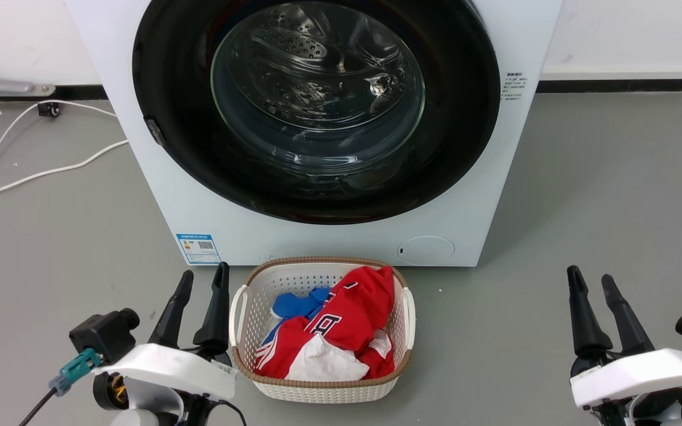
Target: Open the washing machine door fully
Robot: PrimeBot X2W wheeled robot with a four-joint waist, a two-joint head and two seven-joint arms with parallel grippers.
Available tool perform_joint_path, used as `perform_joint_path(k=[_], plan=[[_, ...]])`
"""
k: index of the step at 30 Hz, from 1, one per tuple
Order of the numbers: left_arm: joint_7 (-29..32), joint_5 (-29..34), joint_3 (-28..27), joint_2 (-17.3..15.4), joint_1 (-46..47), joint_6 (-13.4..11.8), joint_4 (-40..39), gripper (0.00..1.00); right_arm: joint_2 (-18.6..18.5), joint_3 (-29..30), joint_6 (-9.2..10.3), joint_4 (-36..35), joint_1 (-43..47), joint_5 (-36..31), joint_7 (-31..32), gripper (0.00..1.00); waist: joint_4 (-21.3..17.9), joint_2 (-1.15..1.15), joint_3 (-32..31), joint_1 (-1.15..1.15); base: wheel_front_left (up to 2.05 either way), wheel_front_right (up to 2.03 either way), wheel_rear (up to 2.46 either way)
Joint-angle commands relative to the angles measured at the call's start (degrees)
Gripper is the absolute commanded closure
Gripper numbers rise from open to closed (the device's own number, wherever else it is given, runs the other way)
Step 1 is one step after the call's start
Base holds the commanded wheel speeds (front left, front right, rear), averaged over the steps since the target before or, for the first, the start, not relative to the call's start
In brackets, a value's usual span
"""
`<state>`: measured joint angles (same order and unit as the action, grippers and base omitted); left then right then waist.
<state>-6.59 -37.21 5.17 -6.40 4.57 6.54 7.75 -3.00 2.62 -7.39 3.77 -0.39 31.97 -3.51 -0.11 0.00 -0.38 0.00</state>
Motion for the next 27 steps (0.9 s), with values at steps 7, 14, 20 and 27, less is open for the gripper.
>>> perform_joint_path(k=[7,14,20,27], plan=[[-1.55,7.21,1.32,-1.41,0.85,-0.87,-0.87,0.0,-0.02,-0.39,-0.1,-0.92,0.26,-6.5,-0.34,0.0,-0.03,0.0,-0.01,0.0,0.0,0.0,0.0],[-2.61,11.94,2.4,-2.08,0.61,-1.81,-0.74,0.0,0.01,-0.38,-0.1,-1.2,0.61,-11.65,-0.6,0.0,-0.22,0.0,-0.04,0.0,0.0,0.0,0.0],[-3.36,14.71,3.05,-2.32,0.41,-2.44,-0.4,0.0,0.03,-0.51,-0.11,-1.45,0.91,-14.98,-0.69,0.0,-0.24,0.0,-0.11,0.0,0.0,0.0,0.0],[-4.29,18.03,3.52,-2.68,0.29,-2.96,0.37,0.0,0.06,-0.39,-0.12,-1.68,1.42,-18.6,-0.99,0.0,-0.25,0.0,-0.26,0.0,0.0,0.0,0.0]])
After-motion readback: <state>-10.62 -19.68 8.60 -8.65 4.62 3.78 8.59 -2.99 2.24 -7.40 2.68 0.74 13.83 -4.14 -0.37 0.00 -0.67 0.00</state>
